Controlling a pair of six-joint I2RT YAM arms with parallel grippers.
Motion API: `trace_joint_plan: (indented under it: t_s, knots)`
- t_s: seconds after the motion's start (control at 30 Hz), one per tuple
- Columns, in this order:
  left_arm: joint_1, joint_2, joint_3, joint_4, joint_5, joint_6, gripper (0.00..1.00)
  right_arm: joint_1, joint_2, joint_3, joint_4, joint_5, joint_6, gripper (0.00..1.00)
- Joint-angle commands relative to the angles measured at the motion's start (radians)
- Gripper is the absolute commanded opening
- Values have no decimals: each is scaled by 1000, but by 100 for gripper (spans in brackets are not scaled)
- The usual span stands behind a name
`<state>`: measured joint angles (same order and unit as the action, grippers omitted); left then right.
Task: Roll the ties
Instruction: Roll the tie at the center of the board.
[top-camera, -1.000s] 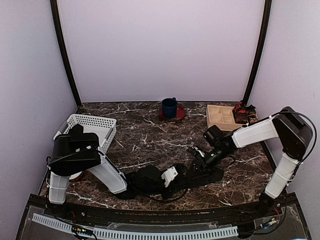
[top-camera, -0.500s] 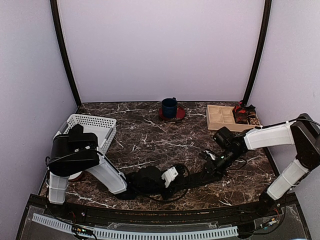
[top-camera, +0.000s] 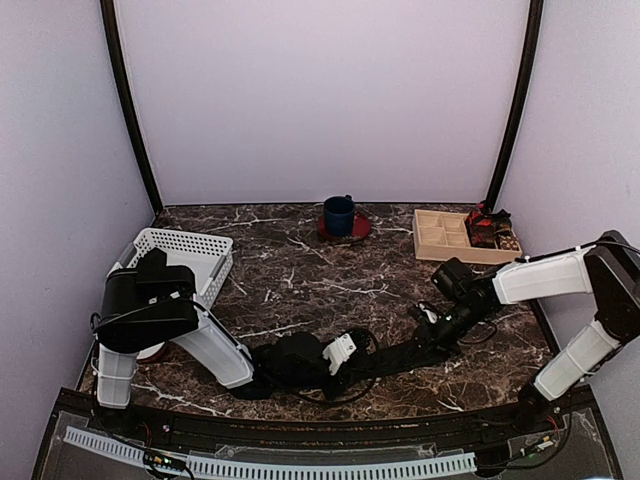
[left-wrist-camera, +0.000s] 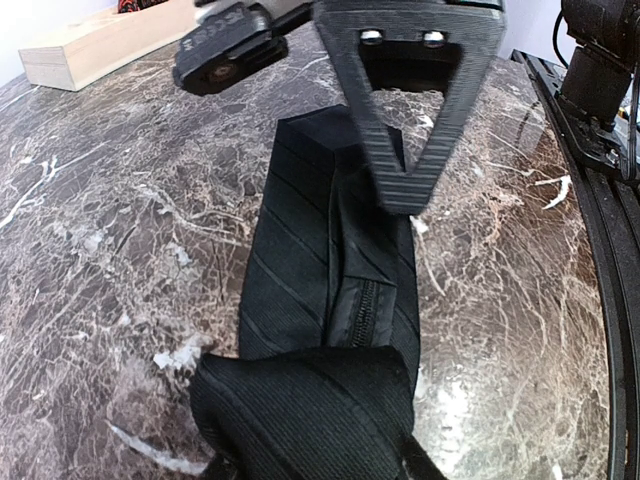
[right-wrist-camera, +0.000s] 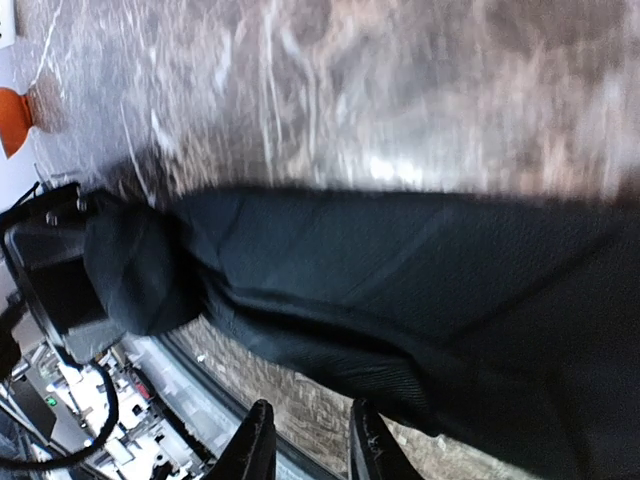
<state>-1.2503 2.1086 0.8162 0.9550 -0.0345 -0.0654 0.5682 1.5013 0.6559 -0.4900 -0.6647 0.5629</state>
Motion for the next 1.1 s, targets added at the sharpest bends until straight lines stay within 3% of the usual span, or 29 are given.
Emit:
trace_joint_plan:
  t_s: [0.0, 0.33, 0.57, 0.77, 1.07]
  knots:
    - [-7, 11, -47, -155, 29, -7, 34, -4, 34, 70, 30, 59, -11, 25]
    - [-7, 11, -52, -155, 38, 6, 35, -5, 77, 112, 27, 123, -24, 22]
    - [-7, 11, -43, -174, 43, -4, 35, 2, -48, 99, 25, 8, -31, 24]
    - [-7, 12, -41, -178, 43, -10, 35, 62, -79, 42, 46, -27, 3, 19]
    - [0, 20, -19, -199, 45, -123, 34, 75, -50, 26, 80, 11, 19, 17]
